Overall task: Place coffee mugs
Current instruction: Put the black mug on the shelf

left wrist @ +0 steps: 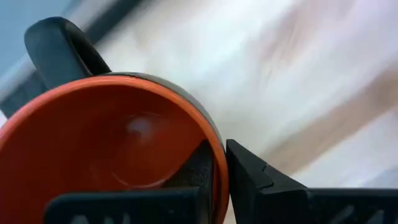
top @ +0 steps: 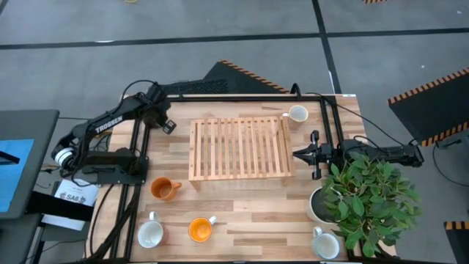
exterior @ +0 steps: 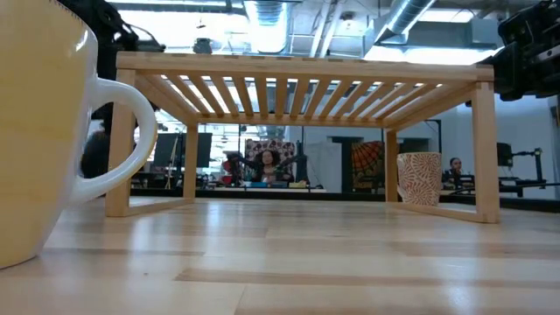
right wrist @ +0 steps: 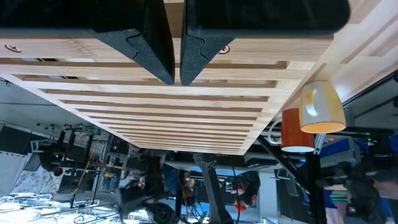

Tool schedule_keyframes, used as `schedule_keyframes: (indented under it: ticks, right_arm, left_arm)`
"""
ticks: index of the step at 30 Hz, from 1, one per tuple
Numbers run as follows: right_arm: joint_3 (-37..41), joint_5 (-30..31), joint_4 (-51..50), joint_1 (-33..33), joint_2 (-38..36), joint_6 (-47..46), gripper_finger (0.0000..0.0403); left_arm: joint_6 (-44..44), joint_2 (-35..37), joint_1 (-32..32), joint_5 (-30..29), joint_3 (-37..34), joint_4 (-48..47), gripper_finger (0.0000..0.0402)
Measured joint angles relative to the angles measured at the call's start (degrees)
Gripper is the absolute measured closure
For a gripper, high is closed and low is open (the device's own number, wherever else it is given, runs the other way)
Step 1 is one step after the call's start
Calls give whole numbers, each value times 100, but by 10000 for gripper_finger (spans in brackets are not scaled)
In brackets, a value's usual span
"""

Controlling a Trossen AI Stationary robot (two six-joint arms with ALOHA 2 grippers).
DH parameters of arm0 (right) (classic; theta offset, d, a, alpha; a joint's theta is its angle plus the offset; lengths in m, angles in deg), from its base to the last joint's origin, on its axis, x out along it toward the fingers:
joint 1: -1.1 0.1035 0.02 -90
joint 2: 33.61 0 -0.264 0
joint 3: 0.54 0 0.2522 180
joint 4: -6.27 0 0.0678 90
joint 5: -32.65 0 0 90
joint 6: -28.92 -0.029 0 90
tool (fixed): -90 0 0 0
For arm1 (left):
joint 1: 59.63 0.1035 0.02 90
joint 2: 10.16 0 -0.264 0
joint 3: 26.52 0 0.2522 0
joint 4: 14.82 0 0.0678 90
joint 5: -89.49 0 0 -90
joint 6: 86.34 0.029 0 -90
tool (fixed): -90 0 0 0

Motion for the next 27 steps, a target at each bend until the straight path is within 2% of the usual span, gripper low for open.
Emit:
schedule_keyframes:
  ticks: [5,10,14,18,23,27]
  right_arm:
    - [0,2,0,0,0,0,349]
    - [2,2,0,0,0,0,349]
    - [1,2,0,0,0,-1,349]
    - [2,2,0,0,0,0,349]
    - [2,2,0,0,0,0,349]
    - [1,2,0,0,0,0,349]
  left_arm:
    - [-21,254,-195,111,600,-461,397]
    - [-93,443,-694,25,1696,-1035,398]
    - [-284,389,-1558,65,2520,-1788,399]
    - [-501,167,-2608,67,3286,-2031,399]
    - [-670,-352,-3819,69,3976,-2115,399]
    - [-719,-861,-4440,166,4398,-2535,399]
